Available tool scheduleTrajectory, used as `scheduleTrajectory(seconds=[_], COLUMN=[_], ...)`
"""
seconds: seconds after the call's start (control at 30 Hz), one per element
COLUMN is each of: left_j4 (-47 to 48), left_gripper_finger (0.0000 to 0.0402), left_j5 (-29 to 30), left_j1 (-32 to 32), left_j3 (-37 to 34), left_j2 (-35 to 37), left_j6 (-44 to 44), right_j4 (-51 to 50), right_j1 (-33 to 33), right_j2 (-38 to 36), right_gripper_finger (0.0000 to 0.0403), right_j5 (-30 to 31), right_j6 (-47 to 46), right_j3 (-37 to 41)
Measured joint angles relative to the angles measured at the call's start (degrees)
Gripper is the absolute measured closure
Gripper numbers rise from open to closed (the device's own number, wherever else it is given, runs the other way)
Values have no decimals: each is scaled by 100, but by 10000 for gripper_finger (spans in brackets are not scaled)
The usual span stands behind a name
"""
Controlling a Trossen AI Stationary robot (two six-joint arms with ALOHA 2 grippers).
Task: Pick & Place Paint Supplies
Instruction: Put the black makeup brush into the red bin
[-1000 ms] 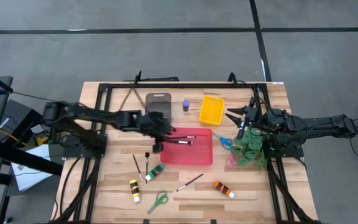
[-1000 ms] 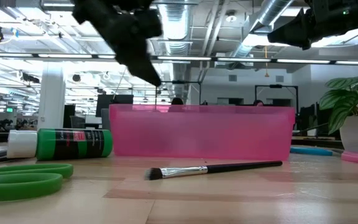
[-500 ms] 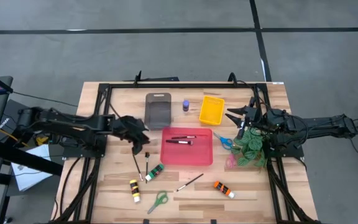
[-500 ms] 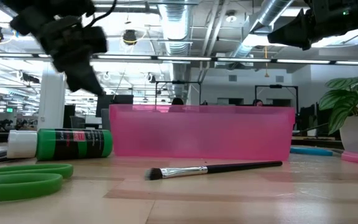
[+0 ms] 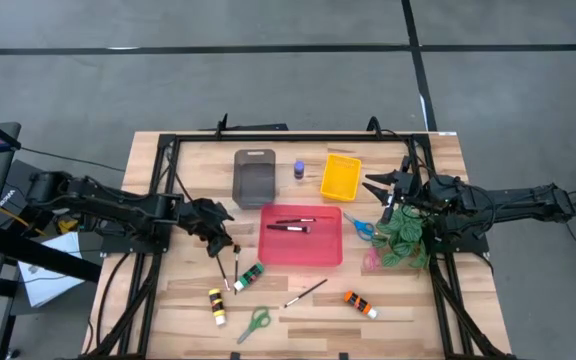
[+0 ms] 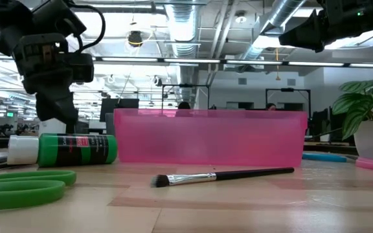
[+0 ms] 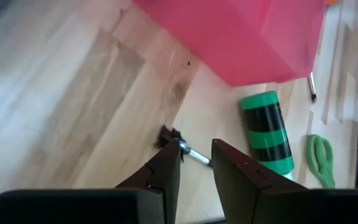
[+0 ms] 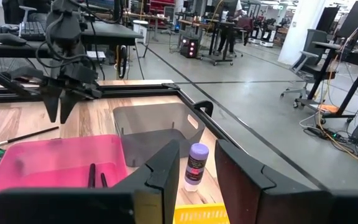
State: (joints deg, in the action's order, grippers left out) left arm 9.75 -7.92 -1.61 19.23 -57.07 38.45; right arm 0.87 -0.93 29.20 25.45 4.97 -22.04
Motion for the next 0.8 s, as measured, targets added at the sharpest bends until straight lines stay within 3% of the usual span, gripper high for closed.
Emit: scheduleTrajectory(seconds=[0.4, 0.8], left_j4=[-58, -454], left_gripper_finger=[323, 355], left_j5=[207, 161], left_j1=[-71, -67], left_j3=[-31, -12], left_j2=[-577, -1408], left_j6=[1437, 1559], right_j4=[-1, 1], right_j1=[0, 0], right_j2=[1, 4], right_gripper_finger=[305, 305], right_j5=[2, 2], right_j6=[-2, -4], right_j3=[0, -2])
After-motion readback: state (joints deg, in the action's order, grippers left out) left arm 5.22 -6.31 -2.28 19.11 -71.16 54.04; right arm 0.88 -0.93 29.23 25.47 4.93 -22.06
